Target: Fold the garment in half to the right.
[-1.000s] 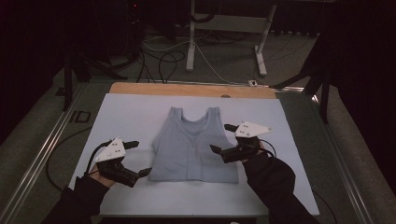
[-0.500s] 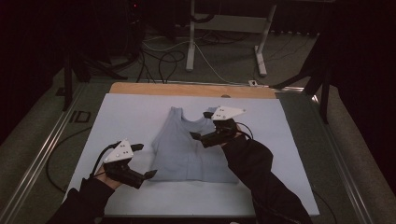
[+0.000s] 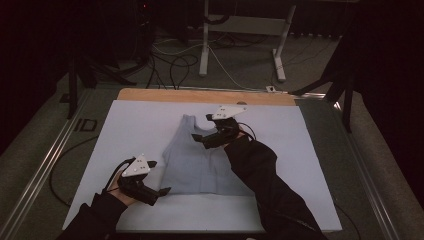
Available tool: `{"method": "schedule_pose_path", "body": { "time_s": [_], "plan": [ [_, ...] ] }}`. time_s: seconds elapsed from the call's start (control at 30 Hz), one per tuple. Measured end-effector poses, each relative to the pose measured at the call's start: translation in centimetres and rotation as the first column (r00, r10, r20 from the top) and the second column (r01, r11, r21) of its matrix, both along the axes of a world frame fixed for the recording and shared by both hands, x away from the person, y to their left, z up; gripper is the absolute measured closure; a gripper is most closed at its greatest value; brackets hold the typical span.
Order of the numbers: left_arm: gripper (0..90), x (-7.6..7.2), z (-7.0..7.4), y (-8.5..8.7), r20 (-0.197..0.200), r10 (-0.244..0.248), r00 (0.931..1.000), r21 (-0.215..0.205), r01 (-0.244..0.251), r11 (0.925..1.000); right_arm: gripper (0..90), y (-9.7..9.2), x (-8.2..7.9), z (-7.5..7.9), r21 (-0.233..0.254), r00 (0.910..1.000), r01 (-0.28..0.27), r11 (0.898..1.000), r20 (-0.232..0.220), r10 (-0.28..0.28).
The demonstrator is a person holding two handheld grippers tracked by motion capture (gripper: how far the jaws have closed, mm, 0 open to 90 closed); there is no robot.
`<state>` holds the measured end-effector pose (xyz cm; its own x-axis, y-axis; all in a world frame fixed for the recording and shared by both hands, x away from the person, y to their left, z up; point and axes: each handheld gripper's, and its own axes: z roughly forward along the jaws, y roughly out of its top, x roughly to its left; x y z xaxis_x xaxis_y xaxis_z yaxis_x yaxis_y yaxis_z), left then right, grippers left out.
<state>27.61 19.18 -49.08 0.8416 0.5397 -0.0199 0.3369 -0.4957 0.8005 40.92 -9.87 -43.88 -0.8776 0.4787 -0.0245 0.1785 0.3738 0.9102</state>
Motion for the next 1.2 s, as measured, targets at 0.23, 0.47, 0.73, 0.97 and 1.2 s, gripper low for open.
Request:
{"method": "schedule_pose_path", "body": {
  "time_s": [0.23, 0.47, 0.73, 0.97, 1.2],
  "plan": [
    [1.6, 0.3, -1.3, 0.0, -0.082, -0.004, 0.9966, 0.039, 0.007, 0.9992, 8.6, 1.1, 1.0, -0.7, -0.014, 0.9999, -0.001, 1.0, -0.011, 0.001],
    [3.9, 0.6, -2.3, -0.3, -0.146, -0.021, 0.9891, 0.083, 0.034, 0.996, 8.7, 1.8, 1.9, -1.3, -0.039, 0.9998, -0.001, 0.999, -0.022, 0.0],
    [18.4, 1.1, -3.0, -0.6, -0.204, -0.048, 0.9777, 0.076, 0.065, 0.995, 8.6, 2.2, 1.8, -1.6, -0.046, 0.9996, -0.007, 0.999, -0.026, 0.006],
    [27.8, 1.6, -3.0, -0.5, -0.243, -0.045, 0.969, 0.05, 0.059, 0.997, 8.6, 2.5, 1.7, -1.5, -0.048, 0.9996, -0.016, 0.999, -0.024, 0.015],
    [34.7, 1.5, -3.4, -1.8, -0.204, -0.012, 0.9789, 0.112, 0.035, 0.993, 8.6, 2.7, 1.6, -1.6, -0.044, 0.9994, -0.021, 0.999, -0.027, 0.02]
  ]
}}
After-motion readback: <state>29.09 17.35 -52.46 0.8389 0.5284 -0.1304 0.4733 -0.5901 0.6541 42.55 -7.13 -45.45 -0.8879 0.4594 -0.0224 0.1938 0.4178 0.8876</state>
